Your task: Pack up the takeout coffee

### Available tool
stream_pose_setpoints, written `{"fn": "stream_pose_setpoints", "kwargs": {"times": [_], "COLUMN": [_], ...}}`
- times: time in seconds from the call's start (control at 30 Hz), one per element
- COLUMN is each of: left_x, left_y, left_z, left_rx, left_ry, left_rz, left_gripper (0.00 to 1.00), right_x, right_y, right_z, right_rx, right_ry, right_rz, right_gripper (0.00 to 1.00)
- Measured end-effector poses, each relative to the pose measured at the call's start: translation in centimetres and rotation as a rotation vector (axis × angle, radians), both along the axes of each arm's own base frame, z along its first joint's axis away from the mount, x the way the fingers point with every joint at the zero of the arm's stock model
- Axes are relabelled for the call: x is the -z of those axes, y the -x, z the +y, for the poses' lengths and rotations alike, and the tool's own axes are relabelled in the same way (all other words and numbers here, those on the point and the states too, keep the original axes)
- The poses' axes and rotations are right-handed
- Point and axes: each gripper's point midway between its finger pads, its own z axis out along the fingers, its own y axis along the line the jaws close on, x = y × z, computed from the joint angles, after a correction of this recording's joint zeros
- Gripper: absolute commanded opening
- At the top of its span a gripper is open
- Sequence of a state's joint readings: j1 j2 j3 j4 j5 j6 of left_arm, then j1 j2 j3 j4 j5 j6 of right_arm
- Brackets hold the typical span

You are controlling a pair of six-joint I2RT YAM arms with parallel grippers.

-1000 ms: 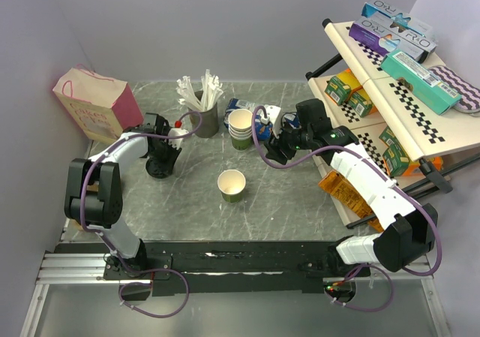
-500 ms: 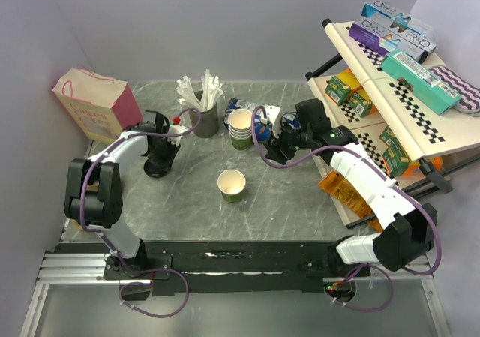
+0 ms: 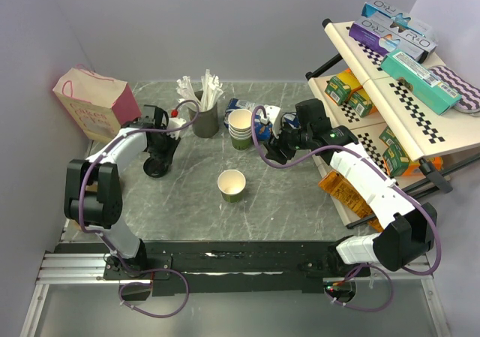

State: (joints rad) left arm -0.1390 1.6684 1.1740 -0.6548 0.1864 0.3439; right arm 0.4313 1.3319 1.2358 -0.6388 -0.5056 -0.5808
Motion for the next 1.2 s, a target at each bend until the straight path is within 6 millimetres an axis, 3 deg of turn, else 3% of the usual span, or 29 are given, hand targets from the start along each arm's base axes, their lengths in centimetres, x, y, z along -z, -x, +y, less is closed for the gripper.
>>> {"fn": "stream_pose_setpoints", "kwargs": {"times": [0.23,0.6,1.2], "left_x": [0.1,2.0,2.5], "left_y": [-0.1,0.3,0.4], "left_z": [0.6,0.9,1.0], "left_rx": [-0.024,-0.036,-0.038], "left_ry": [-0.029,-0.051,-0.059], "left_rz": [-0.001,0.055,0.070], "left_gripper": [0.24,0.21,0.17], "right_x": [0.0,0.1,1.0], "right_y": [0.0,0.0,-0.3], "right_z": [0.0,0.0,0.1], "right_rx": [0.000,0.000,-0.001], "right_ry": [0.000,0.001,0.013], "right_rz": [0.000,0.003,0.028], "right_gripper": [0.60,0.60,0.60]}}
